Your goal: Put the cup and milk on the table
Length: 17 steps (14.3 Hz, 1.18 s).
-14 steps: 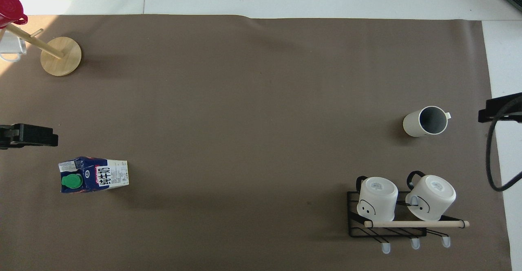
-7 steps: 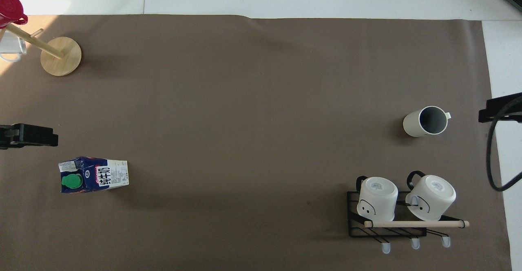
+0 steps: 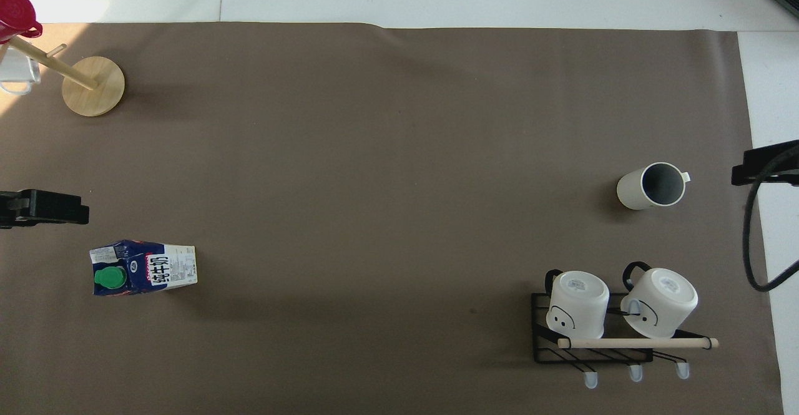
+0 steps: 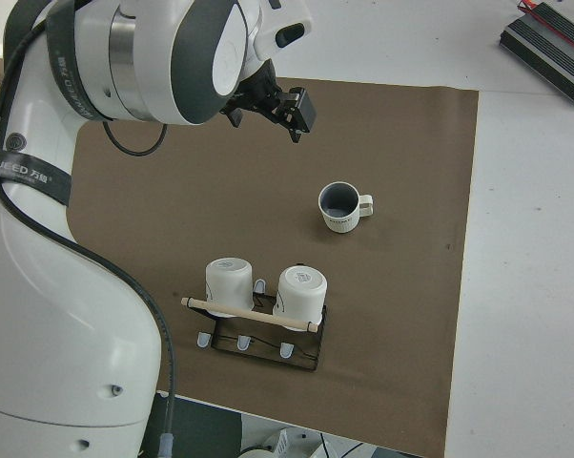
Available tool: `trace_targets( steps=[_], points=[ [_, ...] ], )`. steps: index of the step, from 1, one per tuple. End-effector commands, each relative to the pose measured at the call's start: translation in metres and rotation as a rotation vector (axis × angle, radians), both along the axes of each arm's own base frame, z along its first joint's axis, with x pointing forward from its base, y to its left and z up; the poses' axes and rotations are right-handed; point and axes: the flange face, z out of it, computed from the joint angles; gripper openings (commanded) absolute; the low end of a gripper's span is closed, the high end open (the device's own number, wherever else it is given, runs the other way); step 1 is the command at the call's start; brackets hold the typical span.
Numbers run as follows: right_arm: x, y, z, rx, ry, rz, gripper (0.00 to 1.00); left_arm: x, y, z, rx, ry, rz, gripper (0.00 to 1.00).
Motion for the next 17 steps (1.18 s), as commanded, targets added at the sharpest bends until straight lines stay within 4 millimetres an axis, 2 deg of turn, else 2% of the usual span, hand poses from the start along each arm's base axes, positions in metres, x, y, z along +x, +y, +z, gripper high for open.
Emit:
trace_targets(
  steps=[1,5,9,12,17],
  points=[
    [0.012,-0.005,-0.016,-0.005,0.001,0.008,1.00,0.000,0.001,0.004,0.010,0.009,0.006,1.00],
    [0.025,-0.007,-0.061,-0.007,-0.016,0.006,1.00,0.000,0.002,0.004,0.010,0.009,0.008,1.00],
    [0.031,-0.022,-0.108,-0.009,-0.007,0.010,1.00,0.000,0.001,0.004,0.010,0.009,0.006,1.00],
    [0.037,-0.033,-0.158,-0.011,0.015,0.027,1.00,0.000,0.001,0.004,0.010,0.009,0.006,1.00],
    [0.032,-0.033,-0.219,-0.016,0.010,0.029,1.00,0.000,0.001,0.004,0.010,0.009,0.006,1.00]
  ],
)
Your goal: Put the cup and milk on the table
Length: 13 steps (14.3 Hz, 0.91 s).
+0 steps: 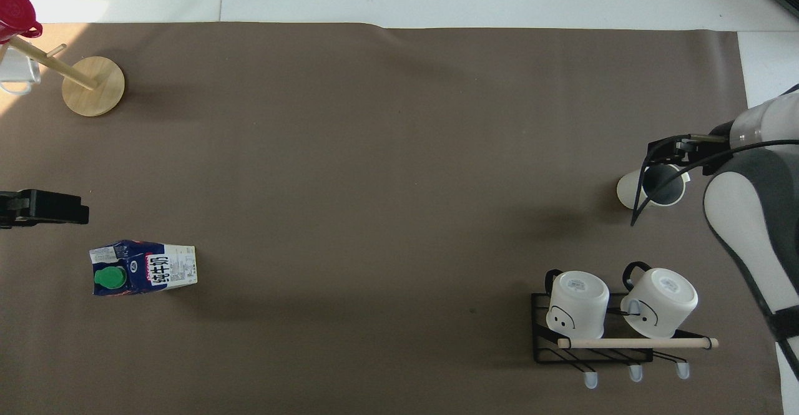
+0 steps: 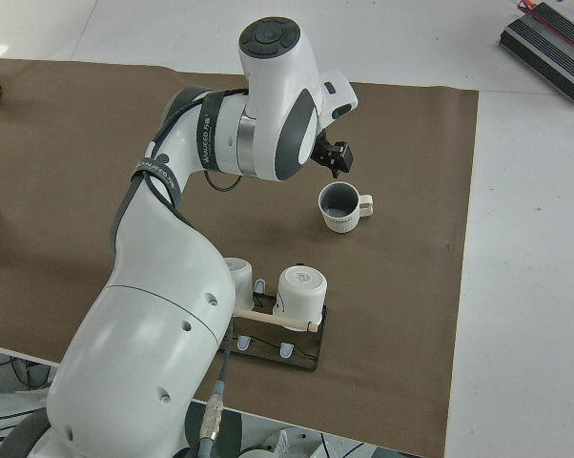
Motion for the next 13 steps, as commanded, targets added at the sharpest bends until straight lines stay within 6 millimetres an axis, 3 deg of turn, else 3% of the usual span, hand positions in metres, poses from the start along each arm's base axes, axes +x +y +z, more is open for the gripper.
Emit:
trace_targets(
  steps=[1,4,13],
  points=[
    [-0.010,-0.001,-0.022,-0.006,-0.017,0.021,1.00,0.000,0.002,0.004,0.010,0.009,0.008,1.00],
    [-0.002,-0.002,-0.056,-0.010,-0.008,0.021,1.00,0.000,0.001,0.004,0.010,0.009,0.006,1.00],
    [-0.001,-0.007,-0.118,-0.017,-0.006,0.034,1.00,0.000,0.003,0.004,0.010,0.011,0.012,1.00]
  ],
)
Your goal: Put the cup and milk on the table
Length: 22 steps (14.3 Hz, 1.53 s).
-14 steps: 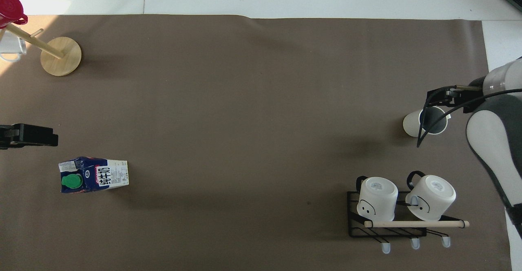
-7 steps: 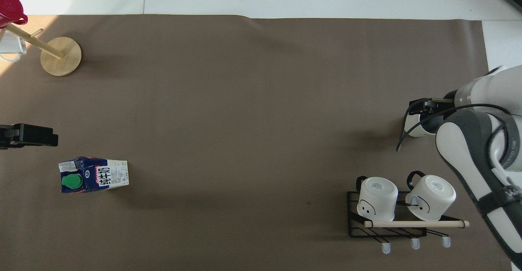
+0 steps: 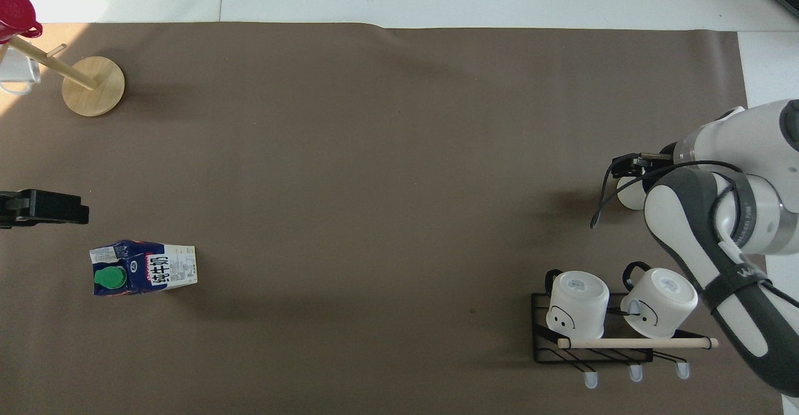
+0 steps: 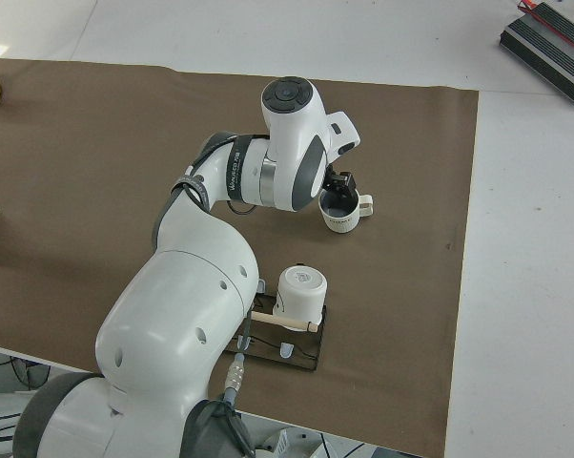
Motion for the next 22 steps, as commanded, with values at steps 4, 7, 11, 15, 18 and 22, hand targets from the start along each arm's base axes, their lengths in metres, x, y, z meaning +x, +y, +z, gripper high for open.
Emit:
trace_targets(
  steps=[4,7,11,15,18,22],
  points=[
    [-0.009,-0.006,-0.018,-0.045,0.003,0.059,0.95,-0.001,0.004,0.004,0.011,0.010,0.013,1.00],
    [-0.010,-0.006,-0.020,-0.049,0.018,0.104,0.00,-0.008,0.004,-0.002,0.011,0.041,0.003,1.00],
    [-0.007,-0.005,-0.012,-0.047,0.012,0.075,0.00,-0.032,0.005,-0.013,0.016,0.056,0.002,1.00],
    [0.004,0.025,0.050,-0.047,0.066,0.030,0.00,-0.049,0.006,-0.023,0.016,0.028,0.003,1.00],
    [0.010,0.078,0.057,-0.049,0.036,-0.015,0.00,-0.062,0.006,-0.039,0.016,0.021,-0.005,1.00],
    [0.006,0.145,0.062,-0.061,0.018,0.025,0.00,-0.064,0.007,-0.070,0.022,-0.001,-0.003,1.00]
  ],
)
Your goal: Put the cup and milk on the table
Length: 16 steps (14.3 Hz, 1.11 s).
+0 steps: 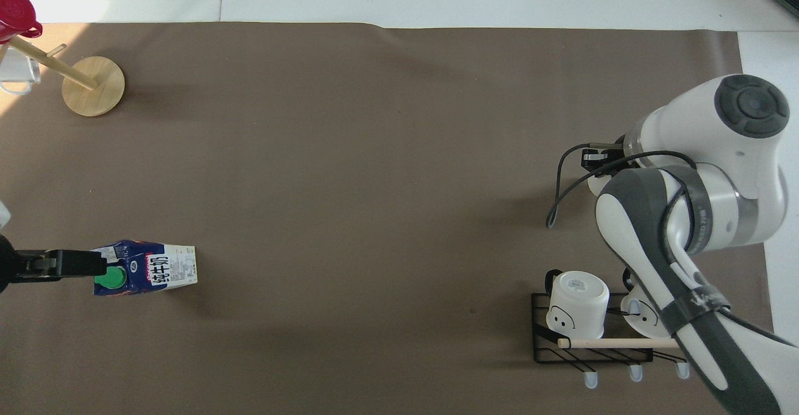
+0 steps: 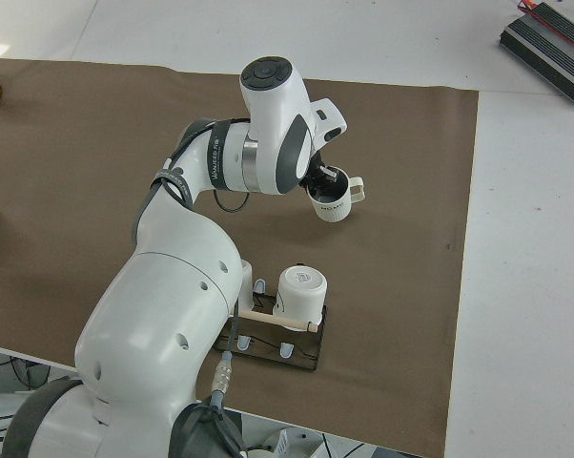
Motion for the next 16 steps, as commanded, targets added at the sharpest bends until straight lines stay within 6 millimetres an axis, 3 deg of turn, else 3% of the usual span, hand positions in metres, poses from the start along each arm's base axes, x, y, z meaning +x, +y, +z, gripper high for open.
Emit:
trace_targets(
  steps=[1,4,7,11,13,16],
  points=[
    [-0.004,0.049,0.006,-0.022,-0.009,-0.013,0.00,-0.009,0.003,-0.021,0.020,-0.030,-0.011,1.00],
    [-0.025,0.123,0.017,-0.003,-0.012,-0.082,0.00,-0.009,0.005,-0.038,0.021,-0.046,-0.016,1.00],
    [-0.039,0.180,0.040,0.000,-0.014,-0.144,0.00,-0.016,0.007,-0.054,0.026,-0.074,-0.020,1.00],
    [-0.045,0.197,0.043,0.042,0.011,-0.188,0.00,-0.018,0.013,-0.070,0.037,-0.070,-0.049,1.00],
    [-0.041,0.203,0.056,0.074,0.002,-0.191,0.00,-0.019,0.013,-0.074,0.039,-0.067,-0.056,1.00],
    [-0.053,0.238,0.046,0.104,0.026,-0.171,0.00,-0.022,0.013,-0.087,0.040,-0.064,-0.070,1.00]
  ],
)
